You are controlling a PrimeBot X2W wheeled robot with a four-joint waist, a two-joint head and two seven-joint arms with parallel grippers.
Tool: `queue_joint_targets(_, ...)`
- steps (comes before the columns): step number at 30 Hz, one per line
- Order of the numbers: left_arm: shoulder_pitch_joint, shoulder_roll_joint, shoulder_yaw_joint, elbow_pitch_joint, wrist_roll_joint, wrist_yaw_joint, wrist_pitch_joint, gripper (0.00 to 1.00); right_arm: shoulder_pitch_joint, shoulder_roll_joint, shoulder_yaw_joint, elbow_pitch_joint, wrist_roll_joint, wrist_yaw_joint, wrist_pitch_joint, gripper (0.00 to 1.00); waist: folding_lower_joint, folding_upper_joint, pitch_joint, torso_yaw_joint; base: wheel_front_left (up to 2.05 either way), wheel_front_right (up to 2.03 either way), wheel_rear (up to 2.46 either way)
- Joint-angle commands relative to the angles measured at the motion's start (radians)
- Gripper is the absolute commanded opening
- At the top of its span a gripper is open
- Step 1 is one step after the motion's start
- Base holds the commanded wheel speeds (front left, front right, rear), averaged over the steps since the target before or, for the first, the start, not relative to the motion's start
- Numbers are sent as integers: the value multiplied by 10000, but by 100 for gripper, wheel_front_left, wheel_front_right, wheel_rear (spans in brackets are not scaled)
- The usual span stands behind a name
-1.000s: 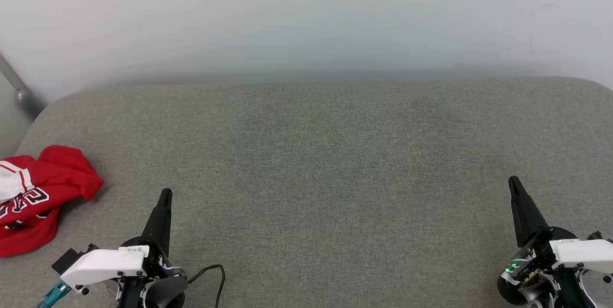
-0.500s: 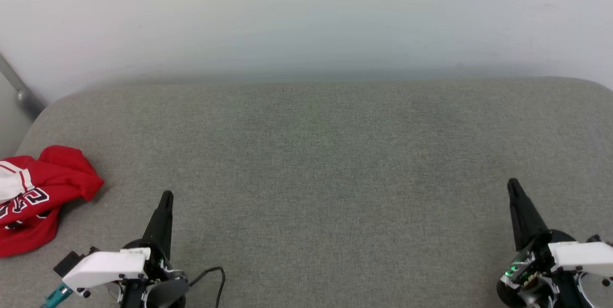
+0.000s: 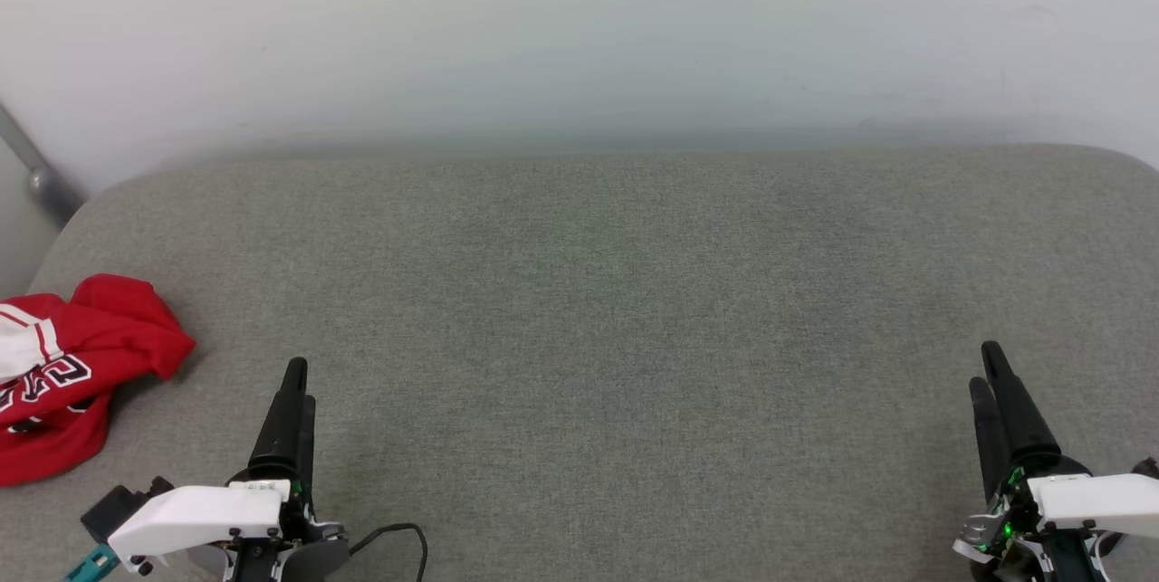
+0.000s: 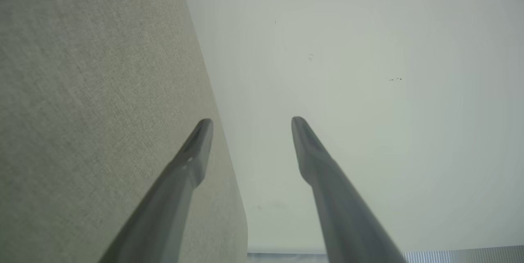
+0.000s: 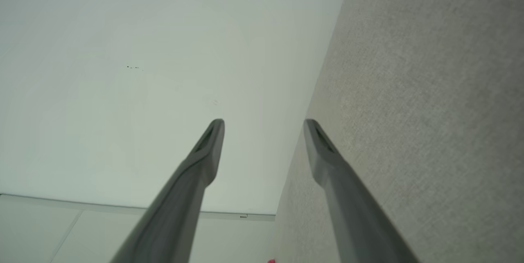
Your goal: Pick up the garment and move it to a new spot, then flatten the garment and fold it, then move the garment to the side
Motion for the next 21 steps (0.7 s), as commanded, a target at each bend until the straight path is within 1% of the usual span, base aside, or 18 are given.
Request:
queue_joint_targets(1,-114,23,66,-355,455,96,-114,100,-84,-2,-56,-355,-499,2,-119,100,0,0,4,1,0,0,0)
queue_joint_targets(12,87,25,-465,-1143,3383,952,-595,100,188,1,130,-1267,-3312,1,-600,100,0,0,20,17,0,0,0)
queue_joint_targets(21,282,94,-865,-1432,5412,1361,-950,100,424,4,334,-1822,-5425,1,-956,100,0,0,32,26,0,0,0)
